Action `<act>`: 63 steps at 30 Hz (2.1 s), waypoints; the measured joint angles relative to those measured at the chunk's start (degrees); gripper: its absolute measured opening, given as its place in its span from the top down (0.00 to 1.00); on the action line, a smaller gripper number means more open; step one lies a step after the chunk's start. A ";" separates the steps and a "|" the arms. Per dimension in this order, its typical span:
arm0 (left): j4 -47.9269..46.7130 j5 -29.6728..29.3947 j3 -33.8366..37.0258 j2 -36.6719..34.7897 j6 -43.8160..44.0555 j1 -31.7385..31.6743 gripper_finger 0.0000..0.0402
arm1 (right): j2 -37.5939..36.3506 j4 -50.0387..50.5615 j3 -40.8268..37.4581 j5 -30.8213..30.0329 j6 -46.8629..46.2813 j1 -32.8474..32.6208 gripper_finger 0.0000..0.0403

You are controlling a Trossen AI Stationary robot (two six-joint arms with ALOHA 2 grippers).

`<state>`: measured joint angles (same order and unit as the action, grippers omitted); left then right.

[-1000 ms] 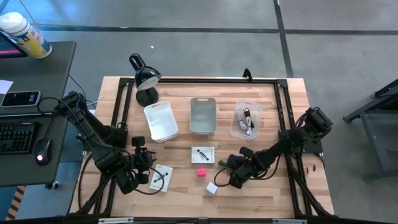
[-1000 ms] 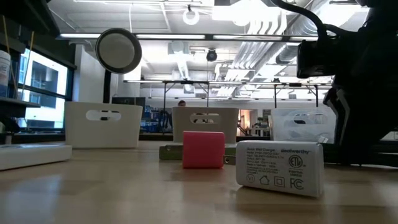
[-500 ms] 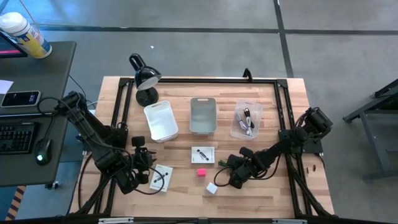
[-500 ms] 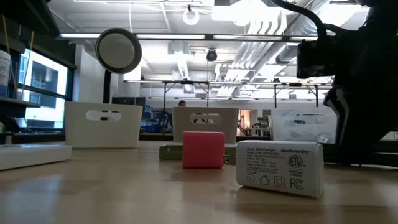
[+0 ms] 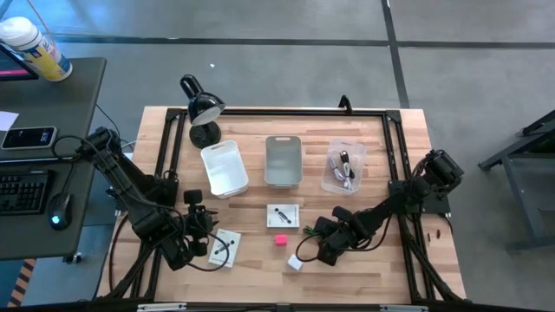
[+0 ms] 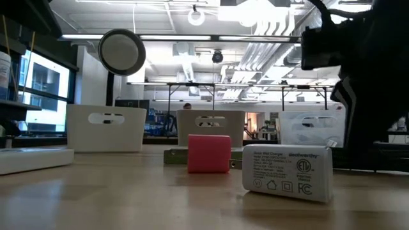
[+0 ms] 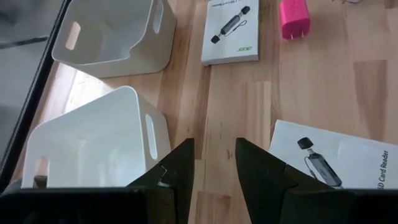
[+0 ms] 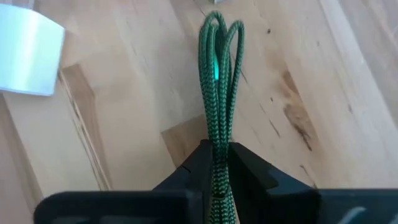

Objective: Pick and place items into bin
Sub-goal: Put the green charger cable into the transparent bin

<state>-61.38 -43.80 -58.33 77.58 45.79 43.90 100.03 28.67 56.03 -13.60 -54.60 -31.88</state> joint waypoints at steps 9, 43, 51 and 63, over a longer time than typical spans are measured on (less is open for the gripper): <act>0.05 -0.86 0.00 0.00 -0.61 0.00 0.74 | 0.00 11.16 6.99 -4.94 2.15 0.00 0.98; -0.03 -3.19 -0.02 0.02 -1.76 0.00 0.74 | 0.00 4.01 3.10 -2.36 6.02 1.01 0.54; 0.20 -3.22 -0.02 0.02 -2.07 0.00 0.74 | 3.16 1.09 3.06 -1.91 7.03 1.14 0.61; 1.09 -3.21 -0.02 0.02 -2.05 0.00 0.74 | 4.15 0.62 3.06 -2.55 7.14 2.36 0.62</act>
<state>-60.29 -47.01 -58.35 77.60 43.75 43.90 104.18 29.29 59.09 -16.15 -47.46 -29.52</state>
